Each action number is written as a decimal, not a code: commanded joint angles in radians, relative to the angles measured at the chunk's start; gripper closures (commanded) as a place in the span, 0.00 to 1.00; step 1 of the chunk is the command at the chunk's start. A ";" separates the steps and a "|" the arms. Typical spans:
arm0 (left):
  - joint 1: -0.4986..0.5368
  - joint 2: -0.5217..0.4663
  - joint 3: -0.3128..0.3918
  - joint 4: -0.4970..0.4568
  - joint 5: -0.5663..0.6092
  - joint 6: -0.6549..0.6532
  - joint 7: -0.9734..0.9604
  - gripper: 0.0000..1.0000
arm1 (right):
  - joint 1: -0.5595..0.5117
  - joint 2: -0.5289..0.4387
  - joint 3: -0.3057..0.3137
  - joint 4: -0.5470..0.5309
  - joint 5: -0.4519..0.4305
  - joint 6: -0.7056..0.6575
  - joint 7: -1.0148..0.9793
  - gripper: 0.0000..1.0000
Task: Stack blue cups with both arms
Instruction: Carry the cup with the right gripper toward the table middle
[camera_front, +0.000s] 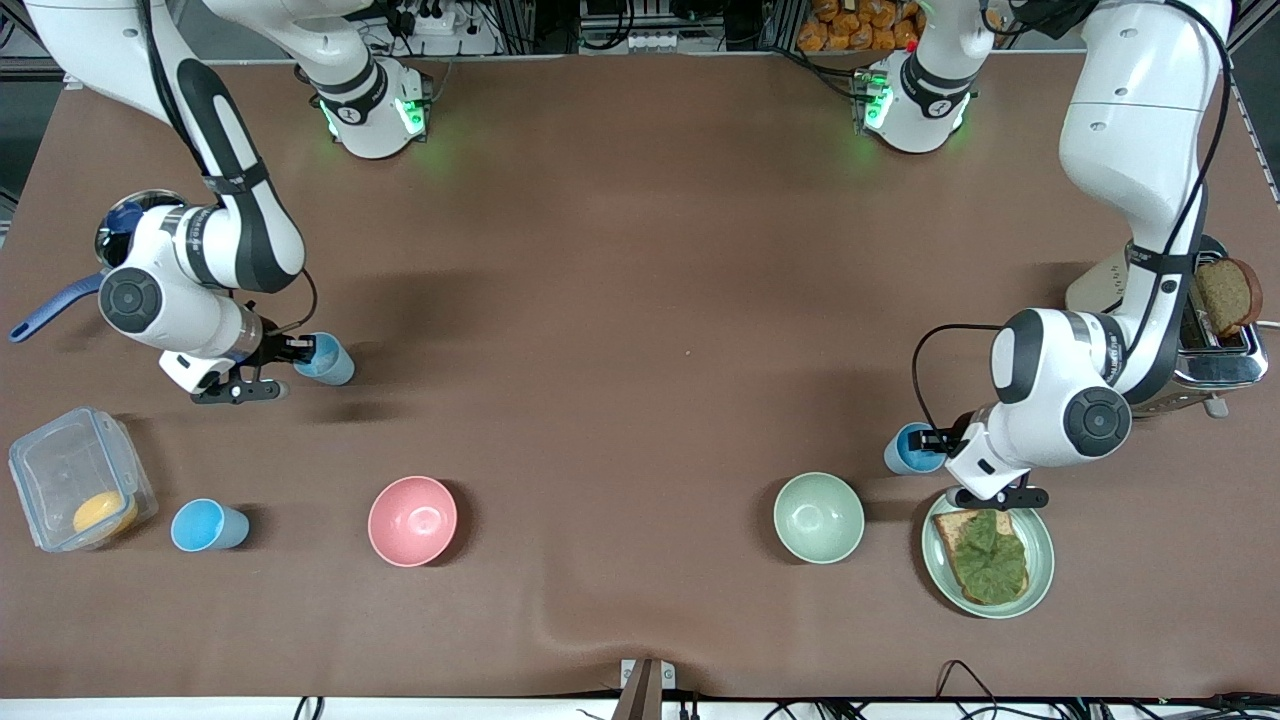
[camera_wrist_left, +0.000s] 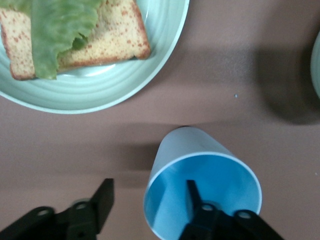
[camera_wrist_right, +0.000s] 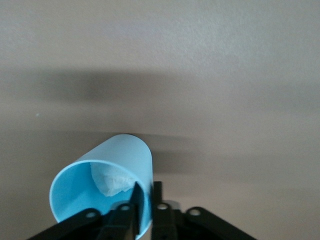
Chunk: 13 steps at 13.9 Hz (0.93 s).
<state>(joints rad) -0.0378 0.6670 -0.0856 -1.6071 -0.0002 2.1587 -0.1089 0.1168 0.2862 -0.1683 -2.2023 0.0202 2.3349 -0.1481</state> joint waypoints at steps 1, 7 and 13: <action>-0.004 0.013 0.000 0.015 0.005 0.016 0.000 1.00 | 0.053 0.002 0.003 0.045 0.007 -0.014 0.030 1.00; 0.007 -0.004 0.000 0.009 0.006 0.012 0.002 1.00 | 0.130 0.004 0.241 0.220 0.007 -0.223 0.465 1.00; 0.010 -0.136 -0.006 0.001 -0.004 -0.089 -0.041 1.00 | 0.357 0.112 0.328 0.317 0.150 -0.109 0.684 1.00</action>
<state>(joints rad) -0.0282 0.6041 -0.0856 -1.5851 -0.0002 2.1177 -0.1196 0.4222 0.3200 0.1578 -1.9594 0.1352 2.1878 0.4549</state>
